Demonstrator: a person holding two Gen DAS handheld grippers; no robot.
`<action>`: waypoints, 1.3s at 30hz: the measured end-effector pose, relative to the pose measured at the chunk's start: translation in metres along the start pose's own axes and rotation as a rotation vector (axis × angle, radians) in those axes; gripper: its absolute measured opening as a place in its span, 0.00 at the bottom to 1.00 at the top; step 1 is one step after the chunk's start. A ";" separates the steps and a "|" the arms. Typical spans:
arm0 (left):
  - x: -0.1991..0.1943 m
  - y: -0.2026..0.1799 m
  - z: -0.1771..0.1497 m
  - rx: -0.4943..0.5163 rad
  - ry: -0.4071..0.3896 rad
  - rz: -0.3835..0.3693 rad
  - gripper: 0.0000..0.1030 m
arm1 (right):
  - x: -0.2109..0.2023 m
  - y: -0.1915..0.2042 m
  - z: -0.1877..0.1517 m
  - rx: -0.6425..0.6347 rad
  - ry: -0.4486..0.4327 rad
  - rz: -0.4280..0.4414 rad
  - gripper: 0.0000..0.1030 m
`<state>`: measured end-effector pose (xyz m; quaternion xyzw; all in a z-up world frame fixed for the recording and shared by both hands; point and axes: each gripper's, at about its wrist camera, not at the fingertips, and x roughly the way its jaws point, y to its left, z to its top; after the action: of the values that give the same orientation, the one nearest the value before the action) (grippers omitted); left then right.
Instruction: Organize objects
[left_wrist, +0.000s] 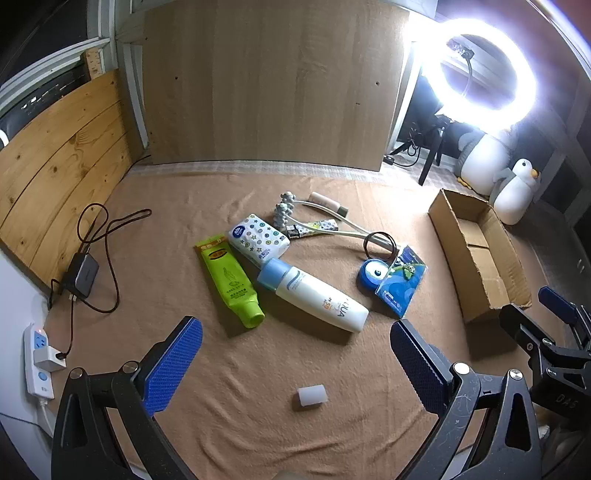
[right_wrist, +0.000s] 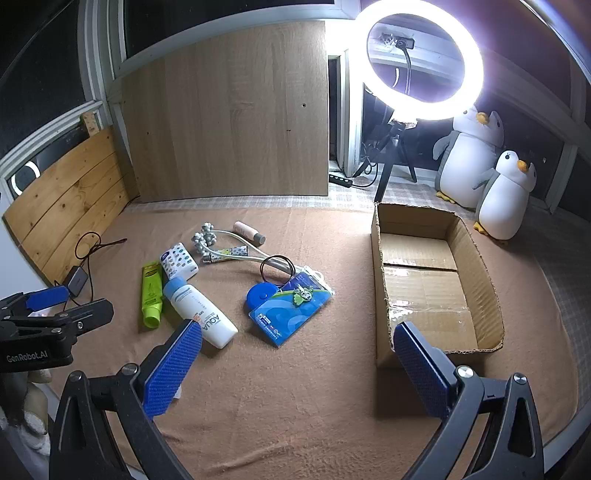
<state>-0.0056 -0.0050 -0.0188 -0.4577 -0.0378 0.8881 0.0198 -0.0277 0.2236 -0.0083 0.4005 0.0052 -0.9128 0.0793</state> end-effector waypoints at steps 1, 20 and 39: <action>0.001 -0.001 0.000 0.003 0.002 0.002 1.00 | 0.000 -0.001 0.000 0.001 0.001 0.001 1.00; 0.005 -0.005 -0.005 0.018 0.018 0.006 1.00 | 0.004 -0.003 -0.004 0.010 0.012 0.004 1.00; 0.007 -0.007 -0.006 0.021 0.018 -0.006 1.00 | 0.007 -0.005 -0.006 0.014 0.023 0.001 1.00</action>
<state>-0.0048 0.0027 -0.0273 -0.4653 -0.0297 0.8842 0.0278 -0.0286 0.2282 -0.0182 0.4115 -0.0005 -0.9081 0.0769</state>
